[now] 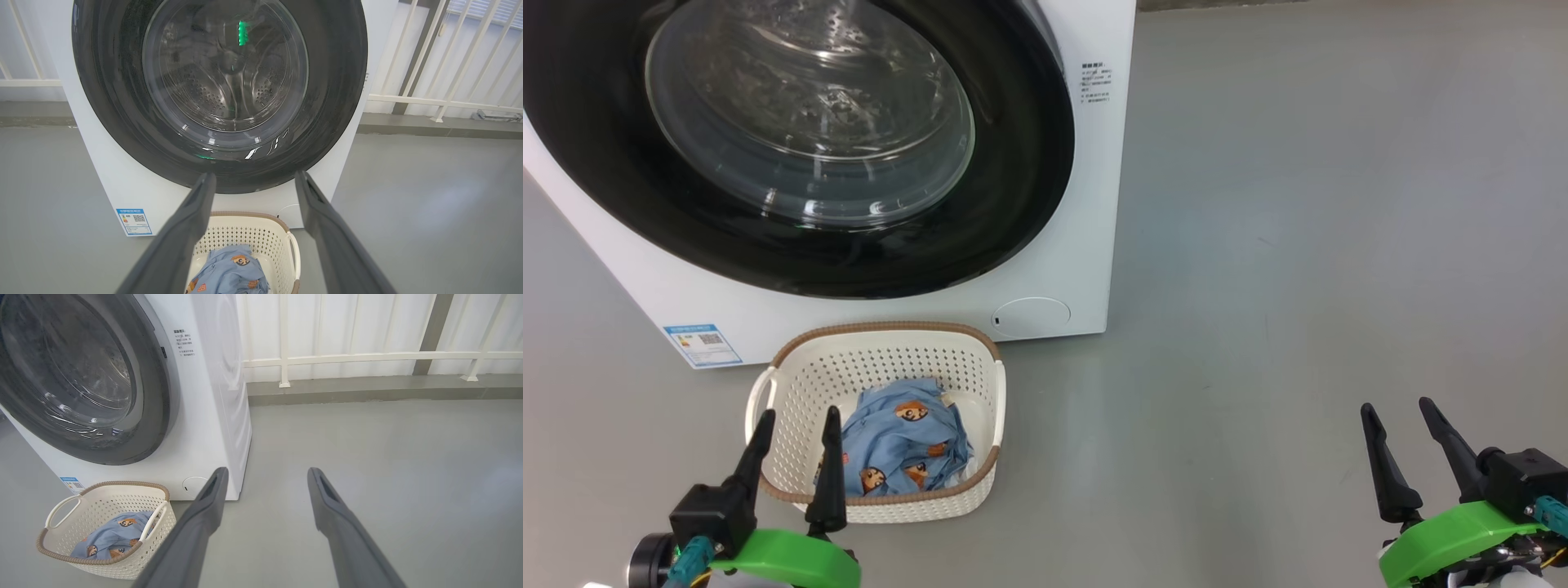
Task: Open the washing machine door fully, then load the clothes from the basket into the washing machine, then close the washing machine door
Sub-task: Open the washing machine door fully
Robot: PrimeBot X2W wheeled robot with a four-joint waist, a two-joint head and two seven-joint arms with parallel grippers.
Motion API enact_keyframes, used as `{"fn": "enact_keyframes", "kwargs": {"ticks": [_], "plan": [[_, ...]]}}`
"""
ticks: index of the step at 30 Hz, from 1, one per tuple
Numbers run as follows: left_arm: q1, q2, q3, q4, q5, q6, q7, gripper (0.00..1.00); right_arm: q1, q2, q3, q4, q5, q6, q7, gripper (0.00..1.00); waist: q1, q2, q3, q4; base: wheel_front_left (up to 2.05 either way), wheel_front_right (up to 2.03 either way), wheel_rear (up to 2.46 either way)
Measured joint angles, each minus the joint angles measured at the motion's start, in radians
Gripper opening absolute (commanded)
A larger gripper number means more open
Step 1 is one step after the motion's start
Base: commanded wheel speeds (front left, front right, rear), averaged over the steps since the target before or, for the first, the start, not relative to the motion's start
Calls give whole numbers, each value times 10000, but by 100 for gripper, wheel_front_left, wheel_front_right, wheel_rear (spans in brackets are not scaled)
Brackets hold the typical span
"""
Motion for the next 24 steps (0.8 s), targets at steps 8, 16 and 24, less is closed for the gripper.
{"fn": "enact_keyframes", "kwargs": {"ticks": [8, 16, 24], "plan": [[5, 0, 2, 0, -2, 56, 0, 100, 0, 8, -27, -2, 0, 0, 2, 100, 0, 0, -47, -8, 0, 0, 0], [8, 0, -6, 2, -4, 98, 0, 100, 0, 6, -44, 2, 4, 0, 2, 90, 0, 0, -40, -21, 0, 0, 0], [8, 0, -10, 0, -6, 138, 0, 100, 0, -2, -42, -4, 96, 0, 0, 0, 0, 0, 8, -14, 0, 0, 0]]}}
